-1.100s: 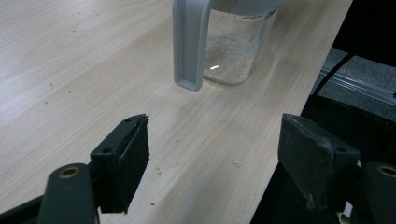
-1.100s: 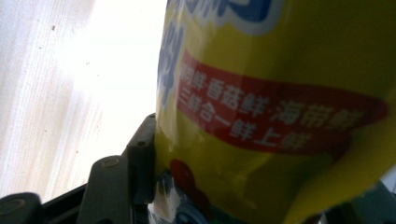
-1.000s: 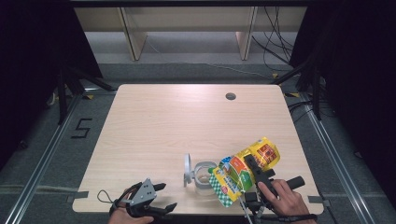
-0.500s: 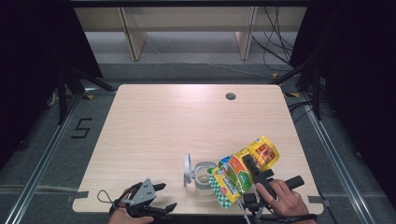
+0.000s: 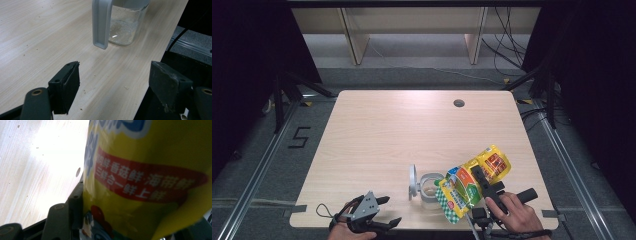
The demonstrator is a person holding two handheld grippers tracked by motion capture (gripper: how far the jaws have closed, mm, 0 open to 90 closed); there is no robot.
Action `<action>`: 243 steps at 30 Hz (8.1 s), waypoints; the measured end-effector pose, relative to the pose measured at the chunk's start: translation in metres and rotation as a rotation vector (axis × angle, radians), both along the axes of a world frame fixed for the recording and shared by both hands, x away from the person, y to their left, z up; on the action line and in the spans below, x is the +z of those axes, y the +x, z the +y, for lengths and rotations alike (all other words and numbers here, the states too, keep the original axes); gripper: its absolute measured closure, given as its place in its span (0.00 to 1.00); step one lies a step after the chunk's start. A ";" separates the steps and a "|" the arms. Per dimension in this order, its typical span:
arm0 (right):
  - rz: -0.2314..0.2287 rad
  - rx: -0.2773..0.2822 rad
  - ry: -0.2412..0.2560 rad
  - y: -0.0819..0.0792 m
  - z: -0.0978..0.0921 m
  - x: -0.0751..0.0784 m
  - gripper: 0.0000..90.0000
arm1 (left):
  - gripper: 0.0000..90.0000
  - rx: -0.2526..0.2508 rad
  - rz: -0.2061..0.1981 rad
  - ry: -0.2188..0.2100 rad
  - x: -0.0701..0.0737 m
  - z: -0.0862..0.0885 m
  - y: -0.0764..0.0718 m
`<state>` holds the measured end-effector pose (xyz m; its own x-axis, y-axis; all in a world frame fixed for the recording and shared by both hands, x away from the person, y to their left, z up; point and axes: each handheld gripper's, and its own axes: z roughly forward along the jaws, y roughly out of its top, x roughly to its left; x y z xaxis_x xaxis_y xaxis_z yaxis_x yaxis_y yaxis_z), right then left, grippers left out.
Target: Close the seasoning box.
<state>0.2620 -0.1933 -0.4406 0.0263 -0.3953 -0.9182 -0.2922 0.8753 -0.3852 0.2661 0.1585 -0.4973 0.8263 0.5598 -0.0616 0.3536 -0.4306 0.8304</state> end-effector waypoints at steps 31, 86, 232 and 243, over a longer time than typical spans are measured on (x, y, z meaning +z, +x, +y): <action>0.002 -0.015 -0.006 0.000 -0.002 -0.001 0.50 | 0.27 -0.008 0.003 0.005 0.000 0.000 0.000; 0.007 -0.013 -0.005 -0.003 -0.004 -0.002 0.52 | 0.27 0.011 -0.003 -0.019 0.000 -0.001 -0.001; 0.006 -0.021 -0.051 -0.007 0.000 0.002 0.53 | 0.25 0.012 -0.001 -0.019 0.001 0.000 0.000; -0.003 -0.016 -0.076 -0.010 0.003 0.003 0.54 | 0.25 0.016 -0.004 -0.020 0.000 0.000 0.000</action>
<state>0.2520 -0.1902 -0.4373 0.0225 -0.4646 -0.8852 -0.2771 0.8479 -0.4520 0.2656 0.1582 -0.4971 0.8177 0.5715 -0.0693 0.3567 -0.4085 0.8401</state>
